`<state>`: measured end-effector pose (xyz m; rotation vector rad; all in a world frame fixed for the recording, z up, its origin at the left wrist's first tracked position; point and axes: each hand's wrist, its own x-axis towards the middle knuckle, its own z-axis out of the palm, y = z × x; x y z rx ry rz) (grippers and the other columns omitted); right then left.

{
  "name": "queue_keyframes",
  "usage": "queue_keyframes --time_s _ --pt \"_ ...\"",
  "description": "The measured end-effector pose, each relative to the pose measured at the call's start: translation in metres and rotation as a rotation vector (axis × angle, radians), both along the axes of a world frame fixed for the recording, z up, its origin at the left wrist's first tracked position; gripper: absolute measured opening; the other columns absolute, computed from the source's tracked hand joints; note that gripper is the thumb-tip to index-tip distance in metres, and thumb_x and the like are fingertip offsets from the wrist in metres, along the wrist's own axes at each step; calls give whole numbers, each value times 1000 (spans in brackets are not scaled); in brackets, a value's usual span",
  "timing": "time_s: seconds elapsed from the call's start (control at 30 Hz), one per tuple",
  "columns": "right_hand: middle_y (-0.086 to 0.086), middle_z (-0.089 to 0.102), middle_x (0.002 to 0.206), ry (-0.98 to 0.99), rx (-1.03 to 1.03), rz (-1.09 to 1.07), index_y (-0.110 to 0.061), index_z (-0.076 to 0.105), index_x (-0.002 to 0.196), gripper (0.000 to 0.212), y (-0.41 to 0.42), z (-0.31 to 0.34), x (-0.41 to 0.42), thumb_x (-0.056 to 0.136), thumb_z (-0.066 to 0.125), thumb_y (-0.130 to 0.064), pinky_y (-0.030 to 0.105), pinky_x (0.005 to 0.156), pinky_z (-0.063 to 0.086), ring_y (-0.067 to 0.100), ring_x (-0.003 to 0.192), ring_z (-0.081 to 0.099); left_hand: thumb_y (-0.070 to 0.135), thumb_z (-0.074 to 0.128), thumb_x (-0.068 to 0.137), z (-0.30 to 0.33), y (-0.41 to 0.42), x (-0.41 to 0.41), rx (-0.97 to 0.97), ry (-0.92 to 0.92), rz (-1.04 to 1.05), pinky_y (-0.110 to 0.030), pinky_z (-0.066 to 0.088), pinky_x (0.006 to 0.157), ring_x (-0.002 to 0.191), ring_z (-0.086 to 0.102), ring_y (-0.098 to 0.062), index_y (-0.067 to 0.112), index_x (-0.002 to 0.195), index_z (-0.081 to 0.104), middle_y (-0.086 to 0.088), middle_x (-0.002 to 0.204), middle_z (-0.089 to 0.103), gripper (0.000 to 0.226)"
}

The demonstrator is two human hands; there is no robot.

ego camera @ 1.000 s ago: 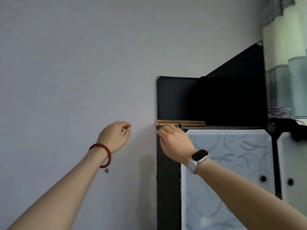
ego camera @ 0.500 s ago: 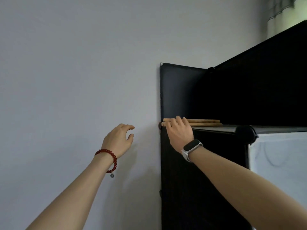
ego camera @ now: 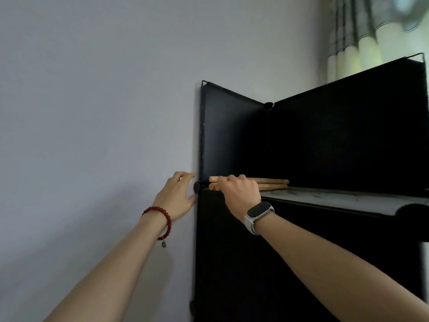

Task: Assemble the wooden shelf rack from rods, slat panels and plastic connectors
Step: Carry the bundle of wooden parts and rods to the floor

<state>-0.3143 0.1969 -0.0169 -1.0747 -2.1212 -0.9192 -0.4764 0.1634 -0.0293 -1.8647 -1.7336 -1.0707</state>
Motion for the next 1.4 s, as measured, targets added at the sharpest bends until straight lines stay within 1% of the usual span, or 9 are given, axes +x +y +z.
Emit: queue_keyframes --time_s 0.27,0.47,0.6,0.73,0.8,0.9,1.13,1.3,1.4 --pt "6 54 109 65 -22 -52 -12 40 123 29 -29 0 38 94 41 -9 30 64 32 26 99 53 46 69 78 34 71 18 -335 63 -228 -40 11 117 144 0 -20 29 149 3 2 157 6 98" --pt "8 54 111 116 -80 -117 -11 43 118 28 -35 7 44 91 47 -7 30 66 35 27 102 52 54 68 74 48 93 16 -577 17 -406 -34 13 117 141 15 -16 31 146 23 5 152 20 88" --pt "10 53 115 112 -55 -161 -9 43 121 31 -35 5 46 91 50 -7 29 70 39 27 107 51 93 49 48 55 93 23 -515 -31 -394 -42 25 114 136 30 -22 28 144 30 -2 149 27 118" --pt "11 51 119 94 -25 -181 -8 43 123 34 -40 2 51 91 53 -10 28 72 40 26 110 49 66 47 80 48 94 45 -455 -14 -310 -39 21 115 136 24 -22 42 136 36 -3 146 32 63" --pt "10 50 120 101 -32 -185 -8 43 123 33 -43 1 55 92 52 -10 27 72 39 25 111 47 58 45 86 44 94 53 -455 25 -222 -38 27 111 132 30 -24 29 132 44 -5 142 36 54" --pt "11 48 122 96 -41 -182 -7 42 125 33 -44 1 58 93 50 -9 28 75 42 26 114 45 40 42 95 42 90 60 -320 137 -191 -29 43 80 95 52 -20 16 91 51 -9 110 57 26" --pt "10 61 76 140 131 -157 -5 63 83 43 -41 -8 58 47 87 -7 24 45 35 25 70 60 27 49 93 38 59 61 -68 262 -197 -22 33 52 64 47 -15 20 60 38 6 62 43 36" --pt "7 59 68 145 231 -66 -6 65 76 41 -37 -14 64 41 85 -5 27 47 45 22 59 56 34 44 91 53 29 77 -277 460 85 -30 41 70 83 52 -18 19 89 51 -1 88 49 17" --pt "6 58 64 133 246 -34 -8 66 72 39 -37 -19 66 39 85 -5 26 45 45 20 56 55 31 48 88 56 24 93 -428 506 205 -31 38 75 97 54 -21 17 123 43 -5 109 55 38"
